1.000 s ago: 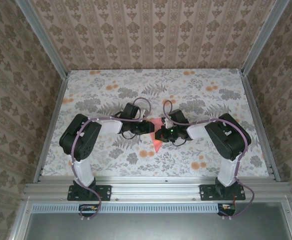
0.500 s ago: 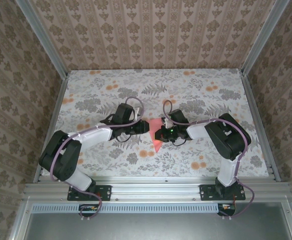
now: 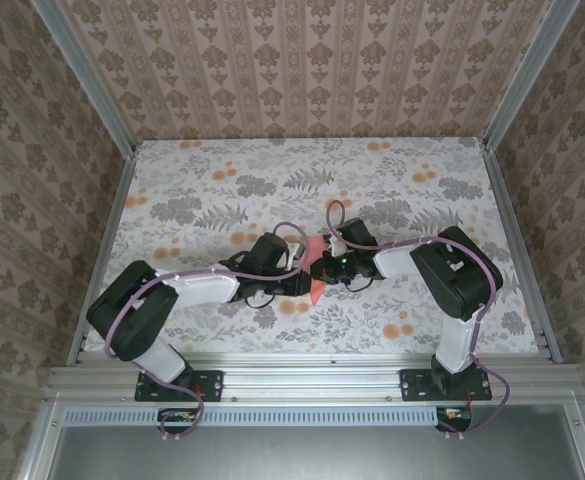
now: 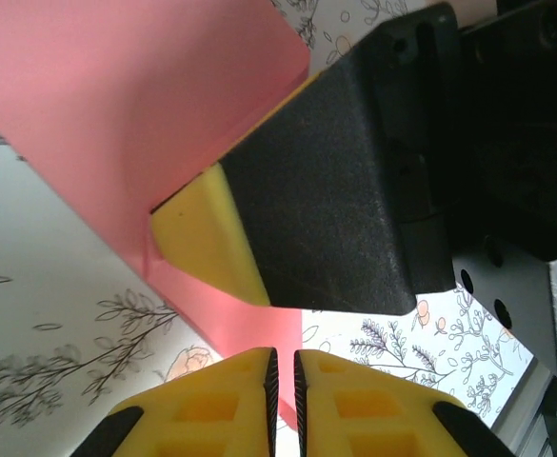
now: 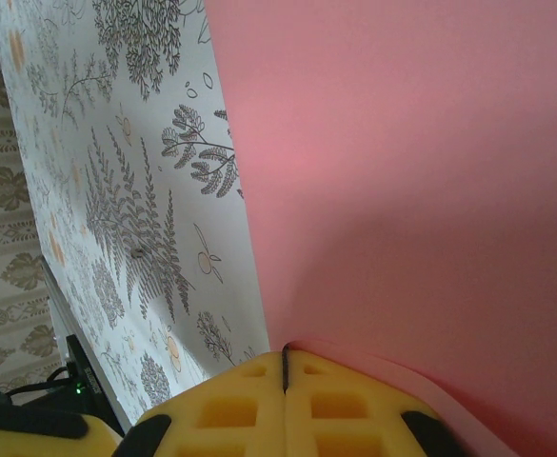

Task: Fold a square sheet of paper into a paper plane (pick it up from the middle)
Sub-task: Third fold the triangle at the center of the table.

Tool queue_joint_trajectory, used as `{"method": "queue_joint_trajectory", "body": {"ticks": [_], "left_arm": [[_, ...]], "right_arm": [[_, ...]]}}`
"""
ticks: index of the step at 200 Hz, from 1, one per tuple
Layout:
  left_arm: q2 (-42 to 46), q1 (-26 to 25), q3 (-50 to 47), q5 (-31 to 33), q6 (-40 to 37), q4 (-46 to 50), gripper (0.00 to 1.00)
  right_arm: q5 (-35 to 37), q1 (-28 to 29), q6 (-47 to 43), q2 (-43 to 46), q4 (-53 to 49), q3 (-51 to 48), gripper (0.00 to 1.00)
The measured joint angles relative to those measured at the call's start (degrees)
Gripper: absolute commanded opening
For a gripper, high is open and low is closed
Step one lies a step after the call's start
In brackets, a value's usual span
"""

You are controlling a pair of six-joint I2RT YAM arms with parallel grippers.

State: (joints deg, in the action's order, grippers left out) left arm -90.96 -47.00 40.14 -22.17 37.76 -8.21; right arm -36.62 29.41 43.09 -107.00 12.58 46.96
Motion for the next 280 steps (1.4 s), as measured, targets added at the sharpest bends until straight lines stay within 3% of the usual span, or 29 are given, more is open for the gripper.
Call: {"method": "queue_joint_trajectory", "body": {"ticks": [144, 176, 245, 280], "left_arm": [[-7.23, -0.61, 0.79, 1.44, -2.58, -3.89, 0.13], [-7.67, -0.66, 1.86, 1.53, -4.42, -2.25, 0.13], [-8.07, -1.44, 2.78, 2.91, -6.97, -0.79, 0.13], [-8.22, -1.77, 3.32, 3.50, -8.00, 0.13, 0.13]], "right_arm": [[0.02, 0.00, -0.04, 0.00, -2.69, 1.07, 0.04], [0.26, 0.00, -0.50, 0.28, -4.17, 1.49, 0.10], [1.95, -2.16, -2.91, 4.02, -10.58, 1.86, 0.39], [3.15, -5.11, -5.05, 7.54, -13.68, 1.88, 0.43]]}}
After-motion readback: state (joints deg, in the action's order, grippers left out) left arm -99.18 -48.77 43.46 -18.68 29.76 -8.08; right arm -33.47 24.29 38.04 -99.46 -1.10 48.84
